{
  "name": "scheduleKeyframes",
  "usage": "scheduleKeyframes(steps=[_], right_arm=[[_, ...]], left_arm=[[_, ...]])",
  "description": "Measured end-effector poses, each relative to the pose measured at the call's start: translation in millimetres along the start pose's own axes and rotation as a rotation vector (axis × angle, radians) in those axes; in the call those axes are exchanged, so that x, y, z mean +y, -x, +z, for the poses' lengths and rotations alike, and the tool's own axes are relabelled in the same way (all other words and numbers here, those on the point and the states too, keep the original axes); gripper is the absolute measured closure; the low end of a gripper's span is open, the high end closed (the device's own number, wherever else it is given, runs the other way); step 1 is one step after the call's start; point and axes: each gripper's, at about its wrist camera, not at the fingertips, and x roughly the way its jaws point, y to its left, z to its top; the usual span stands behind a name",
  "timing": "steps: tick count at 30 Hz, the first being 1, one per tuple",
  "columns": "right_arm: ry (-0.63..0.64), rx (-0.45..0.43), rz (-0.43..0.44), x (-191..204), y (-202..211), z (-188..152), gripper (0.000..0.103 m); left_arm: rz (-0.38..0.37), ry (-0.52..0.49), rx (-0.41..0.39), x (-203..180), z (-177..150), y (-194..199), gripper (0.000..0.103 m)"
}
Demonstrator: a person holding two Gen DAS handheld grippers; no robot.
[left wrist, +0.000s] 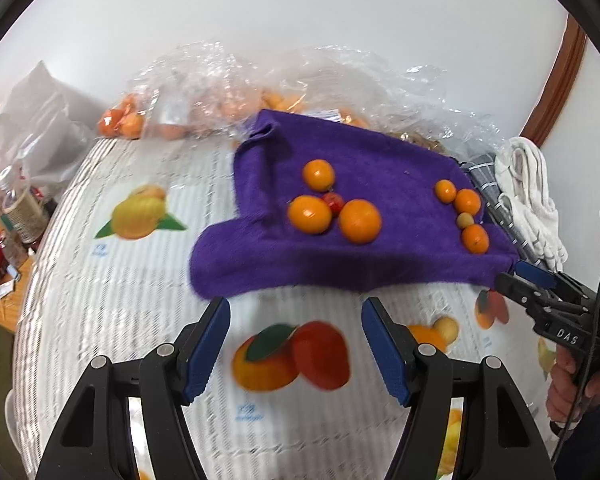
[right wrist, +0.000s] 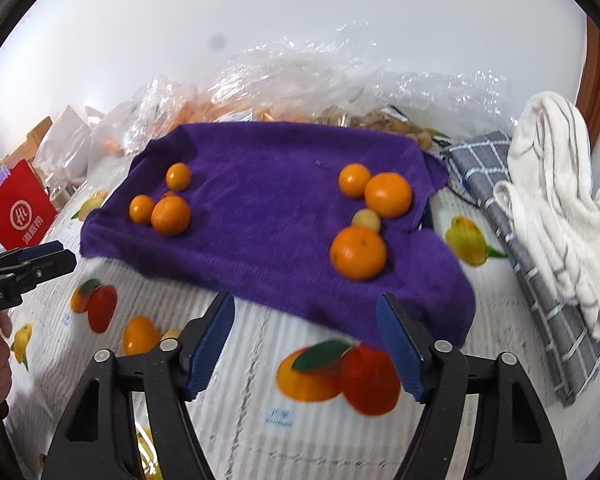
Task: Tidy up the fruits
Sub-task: 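Grasp a yellow-green fruit with the right gripper while the left gripper grasps an orange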
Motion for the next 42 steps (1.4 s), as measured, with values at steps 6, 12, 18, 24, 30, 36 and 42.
scheduleKeyframes(steps=[6,12,18,24,30,36,42], right_arm=[[0.001,0.017,0.082,17.5,-1.6,-12.0,0.035],[0.076,0.065,0.132,48.4,-13.7,-23.6,0.056],[0.079,0.091,0.163,60.2,-24.5,-27.2,0.057],[0.097,0.102,0.161,68.3,-36.8,-27.5,0.067],[0.101,0.069,0.126,60.2,-26.7,-23.2,0.074],[0.050,0.025,0.080,27.7,-3.7,-17.6,0.074],[0.016,-0.001,0.059,5.3,11.2,-20.6,0.074]], left_arm=[[-0.012,0.034,0.023,12.0,-13.2,1.5,0.037],[-0.027,0.057,0.032,17.3,-19.5,2.0,0.037],[-0.029,0.075,0.039,22.7,-20.6,0.3,0.037],[-0.023,0.084,0.044,24.6,-22.4,-2.5,0.037],[-0.019,0.073,0.050,18.8,-30.0,-9.6,0.037],[0.028,0.045,0.045,12.1,-41.8,-16.0,0.037],[0.026,0.052,0.073,10.2,-41.0,-14.2,0.037]])
